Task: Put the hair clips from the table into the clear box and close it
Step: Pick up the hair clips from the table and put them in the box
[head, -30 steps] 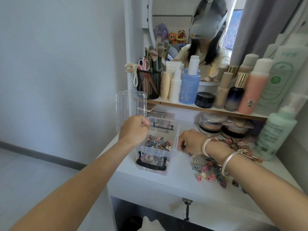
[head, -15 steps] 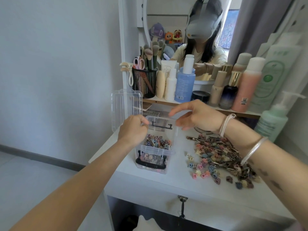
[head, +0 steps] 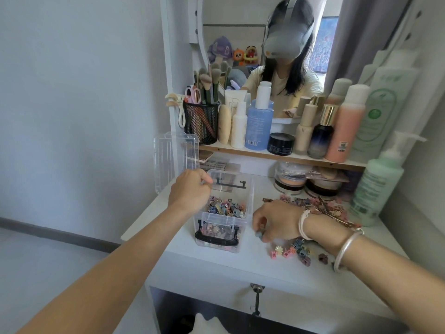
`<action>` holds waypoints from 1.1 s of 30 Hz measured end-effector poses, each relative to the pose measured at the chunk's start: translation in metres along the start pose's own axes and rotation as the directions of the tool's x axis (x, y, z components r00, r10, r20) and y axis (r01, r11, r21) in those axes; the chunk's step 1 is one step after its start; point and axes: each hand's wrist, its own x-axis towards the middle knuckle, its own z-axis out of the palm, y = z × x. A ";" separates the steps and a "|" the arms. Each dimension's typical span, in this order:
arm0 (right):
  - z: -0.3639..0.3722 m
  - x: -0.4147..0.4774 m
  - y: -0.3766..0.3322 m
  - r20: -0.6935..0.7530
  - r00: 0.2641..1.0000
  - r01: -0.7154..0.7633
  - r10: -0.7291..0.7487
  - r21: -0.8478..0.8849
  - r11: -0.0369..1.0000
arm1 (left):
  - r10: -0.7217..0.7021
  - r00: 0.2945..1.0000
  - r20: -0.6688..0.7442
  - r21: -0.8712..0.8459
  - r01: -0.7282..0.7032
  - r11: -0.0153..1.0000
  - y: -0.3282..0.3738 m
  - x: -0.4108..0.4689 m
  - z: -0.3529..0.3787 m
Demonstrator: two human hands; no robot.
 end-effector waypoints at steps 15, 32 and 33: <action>-0.065 -0.008 -0.023 -0.462 0.884 0.290 -0.070 0.426 0.857 | 0.007 1.000 0.003 -0.026 -0.007 1.000 0.001 -0.003 0.001; -0.001 -0.051 0.003 0.066 0.997 0.051 -0.047 -0.060 0.997 | 0.006 1.000 0.013 -0.049 -0.005 0.999 0.005 -0.013 0.001; 0.001 -0.051 0.001 0.070 0.995 0.072 -0.067 -0.072 0.995 | 0.001 1.000 0.016 -0.053 0.000 0.999 0.005 -0.014 0.001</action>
